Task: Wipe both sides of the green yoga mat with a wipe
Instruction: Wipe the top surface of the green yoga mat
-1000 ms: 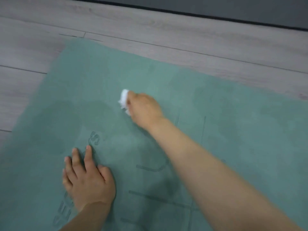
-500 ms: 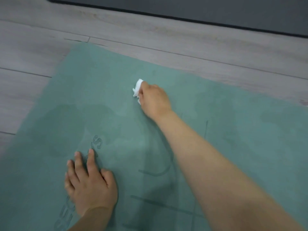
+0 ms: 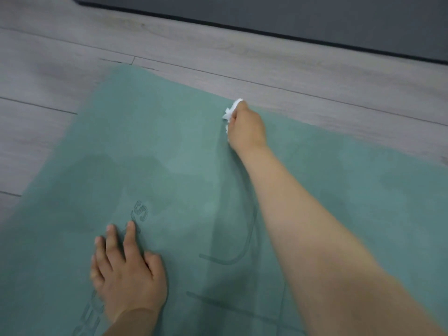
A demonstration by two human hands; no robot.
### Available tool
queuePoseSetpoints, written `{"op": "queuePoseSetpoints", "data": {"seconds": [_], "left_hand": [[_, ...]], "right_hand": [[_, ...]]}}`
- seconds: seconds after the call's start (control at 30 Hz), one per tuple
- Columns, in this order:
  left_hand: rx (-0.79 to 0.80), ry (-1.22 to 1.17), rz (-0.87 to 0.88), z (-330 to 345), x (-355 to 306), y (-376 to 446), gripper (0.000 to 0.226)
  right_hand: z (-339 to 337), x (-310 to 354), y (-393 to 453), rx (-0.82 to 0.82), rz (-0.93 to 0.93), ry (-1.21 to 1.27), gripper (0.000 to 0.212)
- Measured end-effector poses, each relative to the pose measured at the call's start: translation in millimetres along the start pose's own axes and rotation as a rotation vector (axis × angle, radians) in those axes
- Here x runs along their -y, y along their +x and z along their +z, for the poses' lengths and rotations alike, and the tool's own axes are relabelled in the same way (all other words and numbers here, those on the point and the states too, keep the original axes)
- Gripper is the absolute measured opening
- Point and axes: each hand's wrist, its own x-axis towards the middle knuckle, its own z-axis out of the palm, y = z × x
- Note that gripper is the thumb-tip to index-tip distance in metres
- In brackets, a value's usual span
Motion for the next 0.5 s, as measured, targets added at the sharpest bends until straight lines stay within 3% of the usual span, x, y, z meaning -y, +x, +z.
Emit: {"op": "queuePoseSetpoints", "data": {"seconds": [0.07,0.13,0.23,0.33,0.4,0.5], "left_hand": [[0.014,0.004,0.005,-1,0,1,0.072],[0.029,0.028,0.008,0,1,1,0.071],[0.022,0.011,0.001,1,2,0,0.071],[0.014,-0.003,0.011,0,1,1,0.071],[0.02,0.01,0.032,-1,2,0,0.07],[0.035,0.026,0.031,-2,1,0,0.069]], "right_hand": [[-6,3,-3,0.05,-0.059,-0.037,0.013],[-36,-27,5,0.0,0.017,-0.142,0.02],[-92,-105,15,-0.199,0.353,-0.252,0.042],[-123,-137,7,-0.255,0.586,-0.266,0.053],[-116,-116,-1,-0.278,0.53,-0.176,0.041],[-63,-35,-32,-0.253,0.272,0.17,0.009]]}}
